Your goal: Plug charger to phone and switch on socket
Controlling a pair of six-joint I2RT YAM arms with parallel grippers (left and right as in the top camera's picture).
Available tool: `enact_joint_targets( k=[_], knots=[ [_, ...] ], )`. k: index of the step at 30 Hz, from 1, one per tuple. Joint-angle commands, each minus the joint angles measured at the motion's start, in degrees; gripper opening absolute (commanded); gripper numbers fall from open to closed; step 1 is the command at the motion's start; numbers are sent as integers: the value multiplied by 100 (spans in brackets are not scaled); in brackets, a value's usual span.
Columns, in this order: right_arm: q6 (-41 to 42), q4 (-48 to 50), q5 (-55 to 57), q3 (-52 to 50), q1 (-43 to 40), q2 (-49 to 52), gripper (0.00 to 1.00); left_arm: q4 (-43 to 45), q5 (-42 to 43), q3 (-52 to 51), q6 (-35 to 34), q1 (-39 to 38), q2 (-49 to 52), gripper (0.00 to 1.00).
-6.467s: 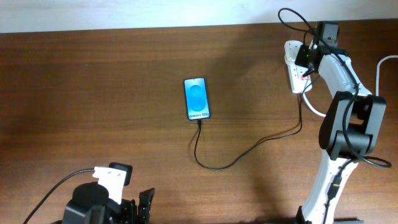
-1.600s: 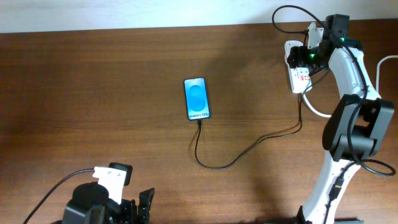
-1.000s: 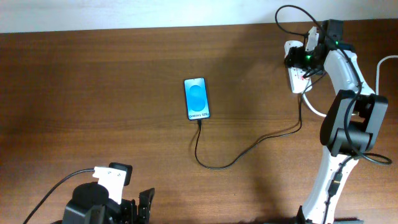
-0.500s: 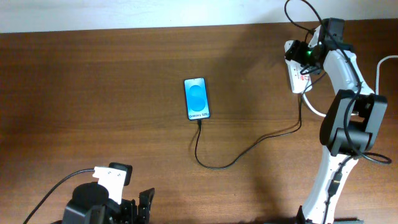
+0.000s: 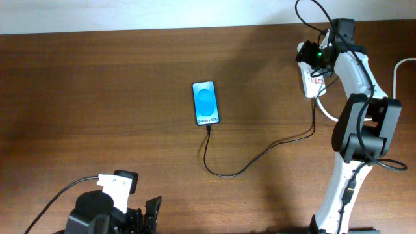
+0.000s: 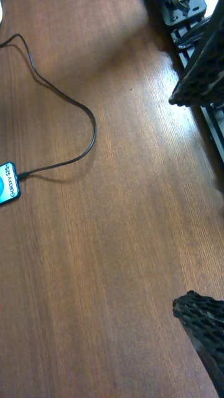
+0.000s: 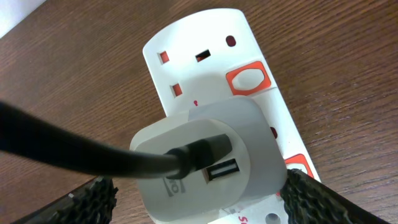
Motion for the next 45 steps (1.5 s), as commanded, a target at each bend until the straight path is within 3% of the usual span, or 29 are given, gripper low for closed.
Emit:
enact_joint_targets(
  k=[1, 17, 45],
  knots=[
    [90, -7, 87, -11, 46, 140, 86, -7, -24, -2, 48, -13, -17, 99],
    [90, 146, -492, -24, 267, 382, 88, -7, -24, -2, 48, -13, -17, 100],
    [195, -133, -549, -24, 509, 402, 90, -7, -24, -2, 50, -13, -17, 99]
  ],
)
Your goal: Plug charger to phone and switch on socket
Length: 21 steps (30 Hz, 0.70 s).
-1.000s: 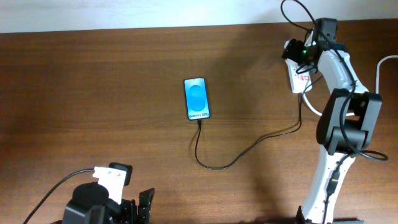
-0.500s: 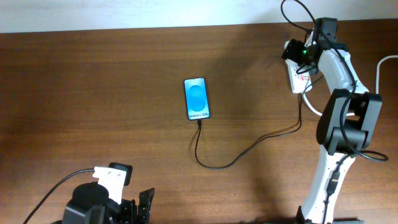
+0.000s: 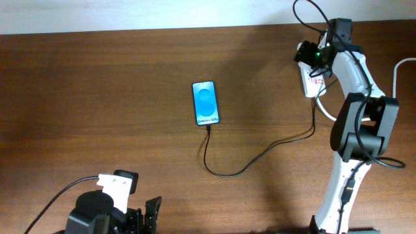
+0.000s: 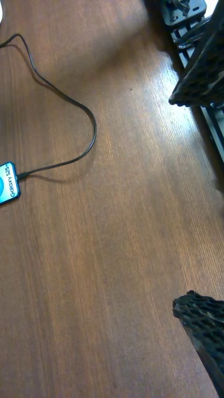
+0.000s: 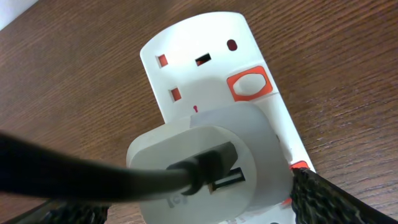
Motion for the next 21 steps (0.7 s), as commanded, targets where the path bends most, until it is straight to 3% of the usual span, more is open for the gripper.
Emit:
enact_joint_targets(
  k=[1, 9, 10, 17, 18, 19, 21],
  knots=[
    [197, -136, -693, -87, 435, 302, 90, -7, -24, -2, 50, -13, -17, 99],
    [195, -160, -562, -76, 546, 487, 93, -7, -24, -2, 48, -13, -17, 99],
    [195, -236, -564, -48, 511, 389, 100, -7, -24, -2, 48, -13, -17, 99],
    [-155, -1558, -614, -42, 514, -1231, 98, -7, -24, -2, 48, -13, -17, 99],
    [-240, -1873, -748, -42, 533, -1576, 91, -7, -24, -2, 50, -13, -17, 99],
    [-238, -2146, -761, -42, 566, -1878, 73, -7, -22, -2, 50, -13, -17, 99],
    [-269, -2708, -730, -42, 616, -2559, 4, -7, -24, -2, 48, -13, -17, 99]
  ],
)
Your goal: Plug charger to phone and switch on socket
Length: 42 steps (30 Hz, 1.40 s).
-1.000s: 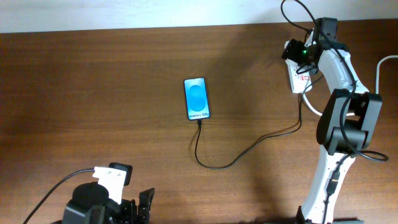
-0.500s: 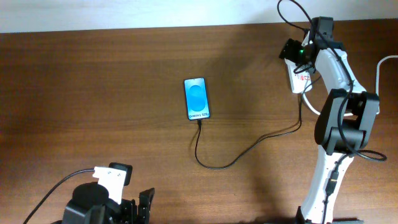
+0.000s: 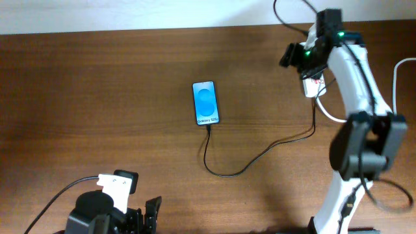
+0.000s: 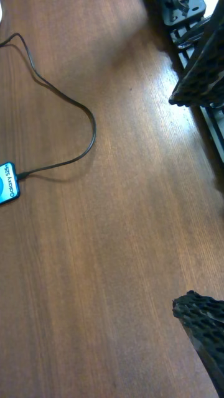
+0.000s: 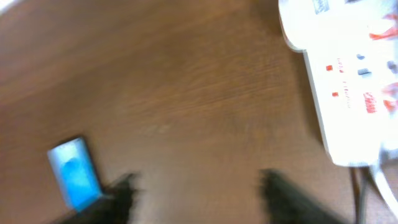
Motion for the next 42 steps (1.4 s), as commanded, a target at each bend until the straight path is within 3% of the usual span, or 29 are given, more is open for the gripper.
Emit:
enact_joint_targets(
  k=[1, 7, 9, 14, 15, 16, 17, 21, 29, 33, 35, 42],
  knots=[
    [-96, -693, -70, -9, 68, -1342, 4, 4, -26, 0, 48, -13, -17, 100],
    [-540, -3106, 601, -85, 435, -3766, 5, 4, -26, 0, 48, -13, -17, 99],
    [-535, -3191, 719, -293, 688, -4291, 5, 4, -26, 0, 48, -13, -17, 99],
    [0, -2756, 719, -2186, 1047, -6968, 5, 4, -26, 0, 50, -13, -17, 99],
    [212, -2686, 721, -2570, 1047, -7499, 22, 4, -26, 0, 48, -13, -17, 99],
    [286, -2673, 710, -2852, 1045, -7910, 90, 4, -26, 0, 50, -13, -17, 99],
    [280, -2684, 678, -3099, 1043, -8310, 98, 4, -26, 0, 48, -13, -17, 99],
    [280, -3432, 664, -3434, 1043, -9433, 98, 4, -26, 0, 48, -13, -17, 99],
    [280, -3635, 769, -3434, 1080, -9545, 98, 4, -26, 0, 50, -13, -17, 99],
    [-76, -2138, 1329, -3781, 1054, -9709, 98, 4, -26, 0, 48, -13, -17, 99],
    [-671, -57, 1202, -5541, 848, -10561, 98, 4, -26, 0, 50, -13, -17, 99],
    [-1014, 3563, 525, -8939, 800, -11726, 98, 4, -26, 0, 48, -13, -17, 99]
  ],
)
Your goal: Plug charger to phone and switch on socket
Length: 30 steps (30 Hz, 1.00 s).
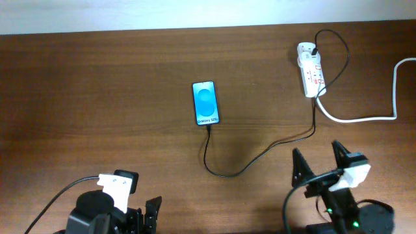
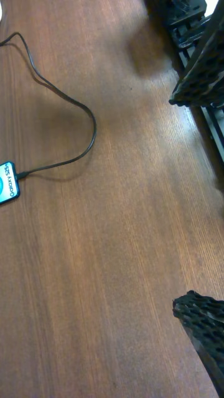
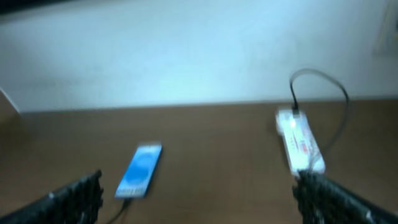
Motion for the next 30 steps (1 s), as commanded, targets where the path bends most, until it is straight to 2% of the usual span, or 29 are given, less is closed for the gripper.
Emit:
enact_joint_targets(
  k=[1, 7, 14, 19, 30],
  knots=[
    [-133, 931, -186, -975, -42, -289, 99, -7, -26, 15, 48, -13, -17, 99],
    [-133, 1440, 229, -1731, -39, -393, 98, -7, -26, 15, 48, -13, -17, 99],
    [-44, 2039, 190, -2518, -35, -393, 98, -7, -26, 15, 50, -13, -17, 99],
    [-46, 2500, 190, -2743, -35, -393, 98, -7, -26, 15, 48, -13, -17, 99],
    [-46, 2509, 190, -2743, -35, -391, 98, -7, -26, 15, 50, -13, -17, 99]
  ],
)
